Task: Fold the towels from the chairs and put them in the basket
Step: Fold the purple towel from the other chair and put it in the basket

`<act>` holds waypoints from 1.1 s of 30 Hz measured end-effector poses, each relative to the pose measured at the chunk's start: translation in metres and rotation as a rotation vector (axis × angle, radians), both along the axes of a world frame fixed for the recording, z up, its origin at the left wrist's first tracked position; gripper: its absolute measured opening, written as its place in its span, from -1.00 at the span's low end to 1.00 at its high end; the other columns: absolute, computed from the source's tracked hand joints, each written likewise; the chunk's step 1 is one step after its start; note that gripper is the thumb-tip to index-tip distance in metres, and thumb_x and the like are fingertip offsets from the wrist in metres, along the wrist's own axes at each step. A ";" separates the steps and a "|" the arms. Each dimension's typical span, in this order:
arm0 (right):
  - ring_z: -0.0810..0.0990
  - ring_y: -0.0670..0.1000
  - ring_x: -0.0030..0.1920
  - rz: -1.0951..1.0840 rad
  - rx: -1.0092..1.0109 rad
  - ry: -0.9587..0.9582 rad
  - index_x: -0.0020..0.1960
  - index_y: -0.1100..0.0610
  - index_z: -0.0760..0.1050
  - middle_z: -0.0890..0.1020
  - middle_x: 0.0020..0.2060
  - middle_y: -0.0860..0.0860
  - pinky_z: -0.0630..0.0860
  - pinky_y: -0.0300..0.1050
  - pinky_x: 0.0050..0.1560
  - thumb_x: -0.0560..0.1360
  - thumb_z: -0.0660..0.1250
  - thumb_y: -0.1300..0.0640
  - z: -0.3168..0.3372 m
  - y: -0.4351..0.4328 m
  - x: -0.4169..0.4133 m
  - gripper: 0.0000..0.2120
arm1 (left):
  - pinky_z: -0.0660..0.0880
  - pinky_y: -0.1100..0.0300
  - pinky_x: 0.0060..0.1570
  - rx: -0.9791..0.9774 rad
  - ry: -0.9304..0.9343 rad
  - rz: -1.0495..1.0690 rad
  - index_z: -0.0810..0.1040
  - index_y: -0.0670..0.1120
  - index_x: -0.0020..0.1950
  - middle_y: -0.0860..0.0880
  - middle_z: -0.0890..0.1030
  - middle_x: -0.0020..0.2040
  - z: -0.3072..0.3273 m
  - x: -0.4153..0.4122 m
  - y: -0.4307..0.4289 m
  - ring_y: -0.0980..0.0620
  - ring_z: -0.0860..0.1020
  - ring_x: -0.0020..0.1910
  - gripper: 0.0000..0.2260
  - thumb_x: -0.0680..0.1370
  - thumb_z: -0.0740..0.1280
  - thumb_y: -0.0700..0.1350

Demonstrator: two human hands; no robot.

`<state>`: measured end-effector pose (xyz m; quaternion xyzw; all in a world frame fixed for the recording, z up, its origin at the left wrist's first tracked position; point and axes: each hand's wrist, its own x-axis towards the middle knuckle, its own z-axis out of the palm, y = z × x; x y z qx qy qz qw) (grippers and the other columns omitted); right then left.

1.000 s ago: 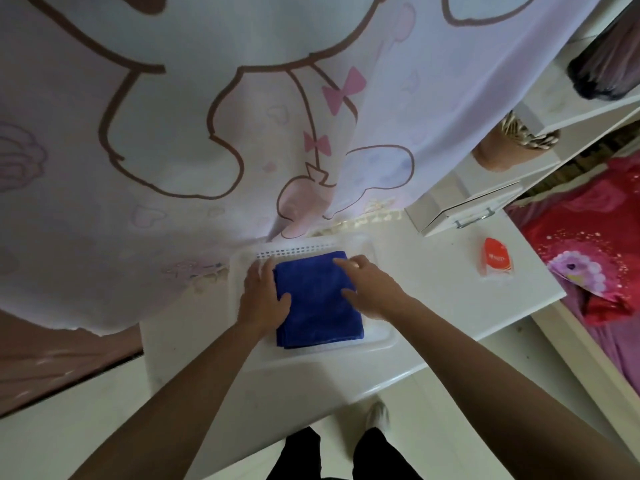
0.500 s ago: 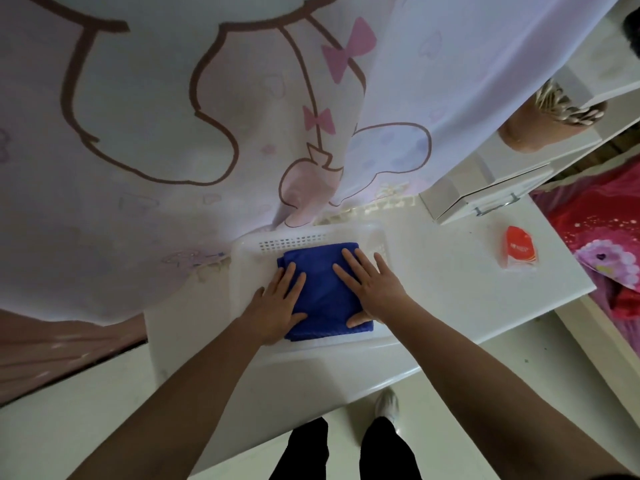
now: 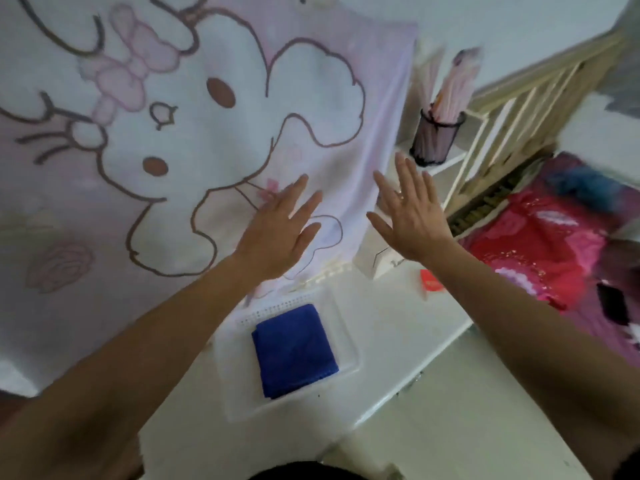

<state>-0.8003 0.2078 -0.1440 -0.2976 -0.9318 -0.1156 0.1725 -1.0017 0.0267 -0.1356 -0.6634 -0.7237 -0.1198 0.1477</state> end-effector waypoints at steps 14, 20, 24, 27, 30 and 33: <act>0.02 0.29 0.59 -0.821 0.371 0.087 0.62 0.06 0.09 0.02 0.60 0.27 0.00 0.29 0.55 0.60 0.06 -0.30 0.172 -0.115 0.330 -0.29 | 0.19 -0.22 0.46 0.435 -0.088 -0.583 0.13 -0.08 0.60 -0.27 0.09 0.59 0.171 0.248 0.111 -0.28 0.12 0.55 -0.44 0.66 -0.06 0.18; -0.04 0.29 0.60 -1.200 0.469 0.116 0.62 0.04 0.05 -0.04 0.60 0.25 -0.06 0.29 0.56 0.61 0.06 -0.30 0.187 -0.257 0.513 -0.29 | 0.00 -0.25 0.49 0.366 -0.135 -0.869 0.03 -0.02 0.62 -0.19 -0.04 0.62 0.189 0.449 0.052 -0.21 -0.03 0.59 -0.39 0.63 -0.07 0.25; -0.04 0.29 0.59 -1.381 0.481 0.099 0.62 0.02 0.05 -0.03 0.61 0.25 -0.07 0.31 0.55 0.60 0.07 -0.33 0.175 -0.363 0.620 -0.28 | -0.01 -0.30 0.48 0.359 -0.157 -1.025 0.02 -0.01 0.62 -0.18 -0.07 0.62 0.186 0.583 -0.008 -0.20 -0.07 0.60 -0.39 0.64 -0.03 0.26; -0.02 0.31 0.59 -1.529 0.425 0.086 0.62 0.03 0.06 -0.02 0.60 0.26 -0.10 0.35 0.54 0.57 -0.01 -0.40 0.161 -0.448 0.699 -0.24 | -0.06 -0.30 0.48 0.346 -0.194 -1.128 0.01 0.02 0.62 -0.15 -0.10 0.63 0.176 0.693 -0.064 -0.19 -0.10 0.60 -0.37 0.62 -0.05 0.29; -0.05 0.31 0.59 -1.664 0.395 0.011 0.63 0.02 0.04 -0.05 0.60 0.26 -0.09 0.41 0.51 0.54 -0.12 -0.46 0.151 -0.530 0.766 -0.18 | -0.09 -0.33 0.48 0.284 -0.209 -1.235 -0.05 0.05 0.63 -0.12 -0.16 0.63 0.164 0.801 -0.128 -0.17 -0.14 0.60 -0.35 0.60 -0.12 0.33; -0.10 0.29 0.60 -1.782 0.396 -0.025 0.63 0.03 0.05 -0.06 0.61 0.25 -0.10 0.40 0.51 0.53 -0.08 -0.45 0.136 -0.611 0.827 -0.18 | -0.08 -0.35 0.48 0.199 -0.236 -1.372 -0.07 0.10 0.62 -0.10 -0.19 0.63 0.150 0.900 -0.191 -0.14 -0.17 0.60 -0.34 0.58 -0.15 0.36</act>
